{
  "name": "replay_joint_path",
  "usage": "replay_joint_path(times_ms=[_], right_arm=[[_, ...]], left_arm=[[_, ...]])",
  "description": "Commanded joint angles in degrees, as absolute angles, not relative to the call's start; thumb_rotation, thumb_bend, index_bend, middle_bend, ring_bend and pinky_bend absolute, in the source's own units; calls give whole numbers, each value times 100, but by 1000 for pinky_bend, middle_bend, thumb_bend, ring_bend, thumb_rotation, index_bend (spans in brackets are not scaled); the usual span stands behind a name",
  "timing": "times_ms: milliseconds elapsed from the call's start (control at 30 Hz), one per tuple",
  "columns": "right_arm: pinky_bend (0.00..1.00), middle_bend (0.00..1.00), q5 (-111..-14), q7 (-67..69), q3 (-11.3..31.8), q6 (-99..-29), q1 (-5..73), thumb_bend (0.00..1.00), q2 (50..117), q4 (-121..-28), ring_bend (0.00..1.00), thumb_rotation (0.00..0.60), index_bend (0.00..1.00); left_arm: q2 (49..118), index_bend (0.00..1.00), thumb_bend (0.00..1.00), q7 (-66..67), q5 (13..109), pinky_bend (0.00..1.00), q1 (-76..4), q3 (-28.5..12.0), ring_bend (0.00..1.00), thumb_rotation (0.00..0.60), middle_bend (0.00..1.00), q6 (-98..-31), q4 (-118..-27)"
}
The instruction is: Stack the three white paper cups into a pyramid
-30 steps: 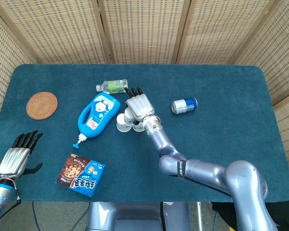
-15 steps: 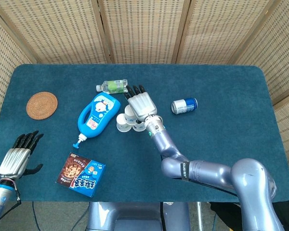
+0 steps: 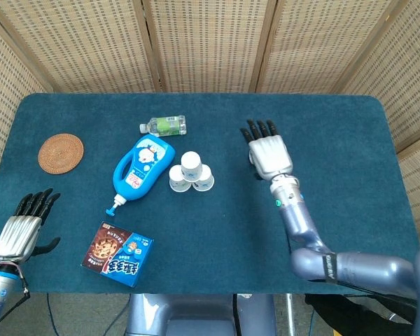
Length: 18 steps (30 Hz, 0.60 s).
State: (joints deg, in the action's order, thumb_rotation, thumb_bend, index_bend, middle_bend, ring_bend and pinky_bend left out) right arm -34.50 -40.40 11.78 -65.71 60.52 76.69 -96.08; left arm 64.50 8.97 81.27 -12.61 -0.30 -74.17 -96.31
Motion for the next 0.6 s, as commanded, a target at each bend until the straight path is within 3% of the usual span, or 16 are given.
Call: replay_joint_path(times_ms=[33, 333, 600], right_arm=[[91, 0, -4212, -3425, 740, -7064, 5328, 221, 7186, -10109, 0, 600, 101], [85, 0, -5609, -2333, -66, -7800, 4001, 219, 6921, -10114, 0, 600, 21], [85, 0, -6951, -1206, -766, -8975, 2527, 219, 7121, -9339, 0, 600, 20]], left_arm=[[6459, 46, 289, 930, 8163, 0, -1243, -29, 0, 600, 0, -7466, -9656], [6504, 41, 288, 815, 8285, 0, -1180, -18, 0, 600, 0, -7606, -9596], [6575, 39, 288, 771, 8627, 0, -1029, 96, 0, 600, 0, -7918, -9597]])
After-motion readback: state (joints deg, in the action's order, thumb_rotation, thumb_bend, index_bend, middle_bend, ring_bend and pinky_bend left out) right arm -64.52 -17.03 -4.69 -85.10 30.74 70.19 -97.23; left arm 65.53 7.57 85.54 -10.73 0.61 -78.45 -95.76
